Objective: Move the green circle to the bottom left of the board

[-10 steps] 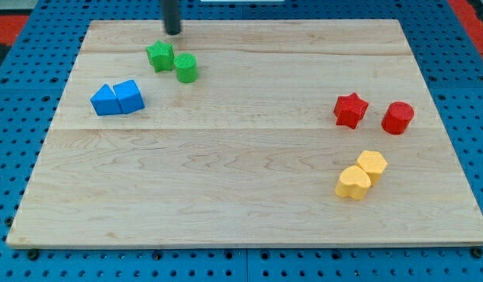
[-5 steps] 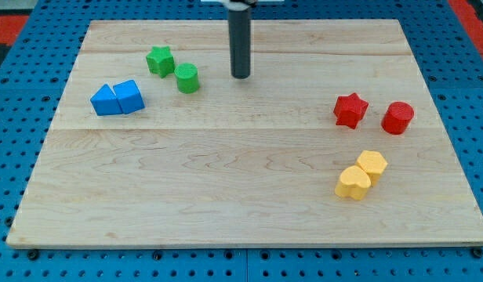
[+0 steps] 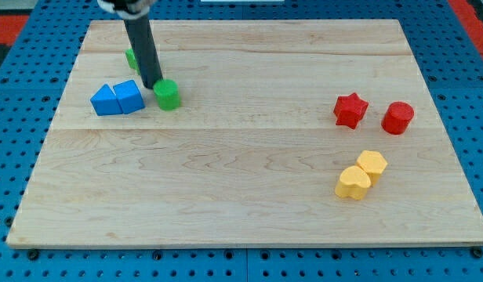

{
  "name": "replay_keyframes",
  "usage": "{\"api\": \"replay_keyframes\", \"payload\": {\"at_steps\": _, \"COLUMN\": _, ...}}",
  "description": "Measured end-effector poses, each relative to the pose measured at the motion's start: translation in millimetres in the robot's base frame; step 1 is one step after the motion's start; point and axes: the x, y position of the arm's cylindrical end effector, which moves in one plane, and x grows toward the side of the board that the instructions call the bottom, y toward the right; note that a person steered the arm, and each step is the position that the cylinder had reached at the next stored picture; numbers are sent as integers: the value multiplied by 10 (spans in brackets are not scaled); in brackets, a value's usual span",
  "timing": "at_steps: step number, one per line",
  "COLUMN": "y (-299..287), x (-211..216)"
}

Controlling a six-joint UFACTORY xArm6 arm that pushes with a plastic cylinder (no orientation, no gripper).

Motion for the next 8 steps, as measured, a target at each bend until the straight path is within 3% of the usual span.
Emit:
{"api": "replay_keyframes", "payload": {"at_steps": 2, "y": 743, "x": 260}}
{"api": "replay_keyframes", "payload": {"at_steps": 3, "y": 253, "x": 871}}
{"api": "replay_keyframes", "payload": {"at_steps": 4, "y": 327, "x": 805}}
{"api": "replay_keyframes", "payload": {"at_steps": 5, "y": 342, "x": 398}}
{"api": "replay_keyframes", "payload": {"at_steps": 6, "y": -352, "x": 685}}
{"api": "replay_keyframes", "payload": {"at_steps": 7, "y": -820, "x": 1469}}
{"api": "replay_keyframes", "payload": {"at_steps": 8, "y": -678, "x": 1408}}
